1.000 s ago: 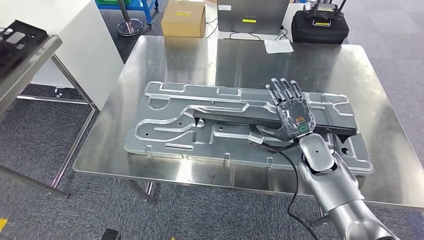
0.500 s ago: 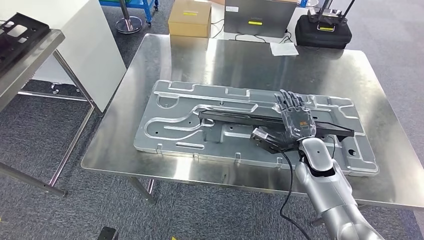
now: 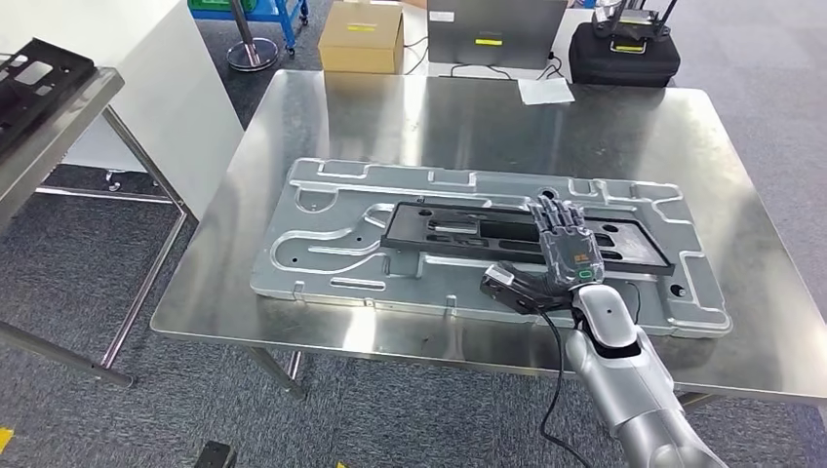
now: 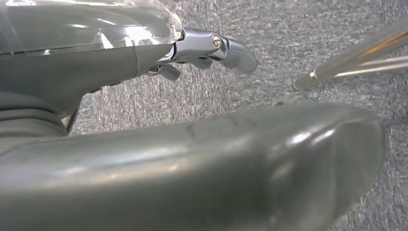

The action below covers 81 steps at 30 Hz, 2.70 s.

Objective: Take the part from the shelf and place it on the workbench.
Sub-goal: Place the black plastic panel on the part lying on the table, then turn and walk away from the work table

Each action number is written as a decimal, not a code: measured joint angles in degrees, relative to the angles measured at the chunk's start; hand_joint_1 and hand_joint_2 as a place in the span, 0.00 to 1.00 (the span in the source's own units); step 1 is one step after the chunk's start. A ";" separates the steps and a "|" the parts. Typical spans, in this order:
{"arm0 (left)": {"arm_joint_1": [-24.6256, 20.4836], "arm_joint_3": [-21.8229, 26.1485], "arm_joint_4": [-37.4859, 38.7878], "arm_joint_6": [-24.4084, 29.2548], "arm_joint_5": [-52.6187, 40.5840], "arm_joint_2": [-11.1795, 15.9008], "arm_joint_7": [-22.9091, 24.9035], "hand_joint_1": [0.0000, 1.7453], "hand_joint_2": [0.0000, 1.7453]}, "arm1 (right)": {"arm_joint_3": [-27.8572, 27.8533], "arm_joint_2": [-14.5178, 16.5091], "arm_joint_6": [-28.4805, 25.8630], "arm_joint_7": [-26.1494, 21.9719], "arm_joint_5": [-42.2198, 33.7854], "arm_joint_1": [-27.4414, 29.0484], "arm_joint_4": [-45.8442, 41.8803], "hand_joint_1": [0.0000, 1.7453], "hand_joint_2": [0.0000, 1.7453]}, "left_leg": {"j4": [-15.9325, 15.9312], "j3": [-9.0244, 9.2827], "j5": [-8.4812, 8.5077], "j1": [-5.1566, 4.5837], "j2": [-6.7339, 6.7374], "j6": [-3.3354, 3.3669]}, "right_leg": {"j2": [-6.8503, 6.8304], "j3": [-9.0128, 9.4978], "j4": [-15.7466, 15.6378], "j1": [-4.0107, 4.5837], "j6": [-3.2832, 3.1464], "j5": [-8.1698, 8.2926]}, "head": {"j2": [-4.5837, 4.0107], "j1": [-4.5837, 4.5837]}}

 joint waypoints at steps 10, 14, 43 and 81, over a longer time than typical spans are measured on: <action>0.07 0.01 -0.01 -0.30 0.29 0.11 0.14 0.00 0.00 | -0.03 0.68 0.04 0.05 -0.01 0.86 0.09 0.00 0.00 | -6.96 3.45 3.99 0.74 -0.11 -0.19 | 0.32 -0.54 1.19 -0.18 1.98 -0.45 | 0.00 -0.11; 0.01 0.00 -0.01 -0.51 0.65 0.14 0.12 0.00 0.00 | -0.05 0.97 0.04 -0.01 -0.22 1.49 -0.84 0.00 0.00 | -7.68 3.41 4.74 0.85 -0.09 1.57 | 0.31 -1.92 4.14 -0.50 2.99 -2.67 | 0.00 -0.07; 0.69 0.02 0.02 -2.83 2.51 -0.08 -1.36 0.00 0.00 | 0.09 2.10 -2.66 -0.89 -1.97 8.34 -16.92 0.00 0.00 | -7.60 7.65 0.91 0.48 -0.29 0.78 | -0.04 -5.27 0.97 -0.25 2.59 5.30 | 0.00 -0.11; 5.40 9.51 0.02 -1.24 5.52 -3.10 -2.78 0.00 0.00 | -35.58 22.59 12.05 -37.39 -46.85 44.51 -22.63 0.00 0.00 | -10.65 6.35 4.34 0.38 0.53 2.26 | 0.06 -6.53 16.70 0.24 2.84 -6.08 | 0.00 -0.27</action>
